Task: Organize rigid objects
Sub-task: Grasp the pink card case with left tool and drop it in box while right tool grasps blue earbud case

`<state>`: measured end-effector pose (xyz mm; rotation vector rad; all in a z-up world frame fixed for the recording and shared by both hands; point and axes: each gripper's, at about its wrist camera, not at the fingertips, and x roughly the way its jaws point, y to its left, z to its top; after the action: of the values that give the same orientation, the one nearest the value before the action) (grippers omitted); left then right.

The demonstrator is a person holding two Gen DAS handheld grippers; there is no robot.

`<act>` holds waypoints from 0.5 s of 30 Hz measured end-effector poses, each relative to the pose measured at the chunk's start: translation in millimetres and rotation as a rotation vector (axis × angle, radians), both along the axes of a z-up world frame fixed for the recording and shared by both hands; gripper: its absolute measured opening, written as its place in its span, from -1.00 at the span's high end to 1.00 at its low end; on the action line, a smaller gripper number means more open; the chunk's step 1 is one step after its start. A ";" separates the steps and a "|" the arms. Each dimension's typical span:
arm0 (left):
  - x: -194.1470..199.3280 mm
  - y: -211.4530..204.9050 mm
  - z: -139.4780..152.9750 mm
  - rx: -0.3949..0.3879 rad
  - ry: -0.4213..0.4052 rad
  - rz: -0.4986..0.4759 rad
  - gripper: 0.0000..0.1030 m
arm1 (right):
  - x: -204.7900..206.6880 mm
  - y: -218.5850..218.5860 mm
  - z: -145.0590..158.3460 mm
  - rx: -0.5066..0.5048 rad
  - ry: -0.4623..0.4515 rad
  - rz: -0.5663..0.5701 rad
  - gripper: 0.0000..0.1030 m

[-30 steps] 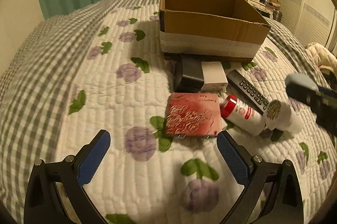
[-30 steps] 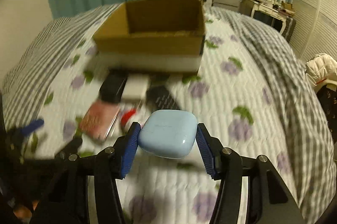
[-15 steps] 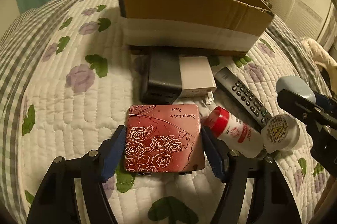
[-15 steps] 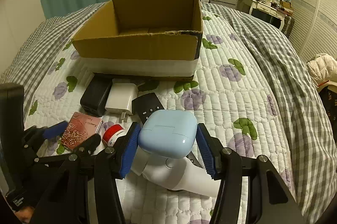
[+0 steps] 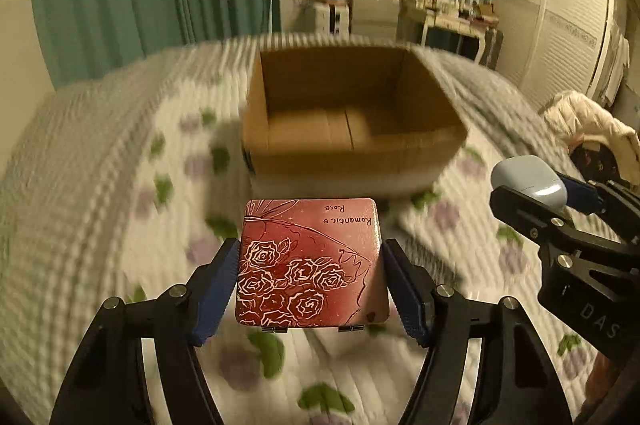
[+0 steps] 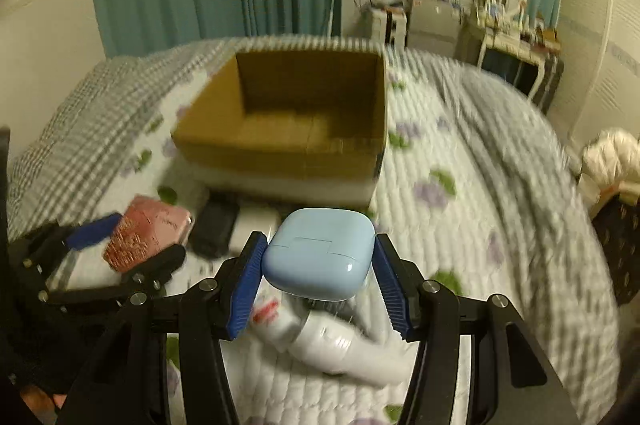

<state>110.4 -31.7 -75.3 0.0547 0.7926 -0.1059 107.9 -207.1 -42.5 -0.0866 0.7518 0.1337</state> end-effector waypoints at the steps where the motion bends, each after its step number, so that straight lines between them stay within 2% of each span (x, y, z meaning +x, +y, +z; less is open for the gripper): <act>1: 5.5 -0.1 11.0 0.000 -0.017 0.003 -0.39 | 5.8 -0.1 15.4 -0.004 -0.028 0.007 -0.05; 7: 54.4 -5.4 57.2 0.002 -0.091 0.000 -0.39 | 51.6 1.5 70.6 -0.027 -0.135 0.045 -0.05; 11: 91.7 -15.8 58.2 0.018 -0.095 -0.013 -0.39 | 90.6 0.5 84.8 -0.013 -0.157 0.062 -0.04; 15: 121.7 -23.9 39.8 0.025 -0.073 -0.021 -0.39 | 130.5 -4.7 77.5 0.021 -0.137 0.063 -0.05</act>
<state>232.1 -55.5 -35.5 0.0903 0.7210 -0.1134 238.4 -211.8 35.0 -0.0985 0.6112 0.1935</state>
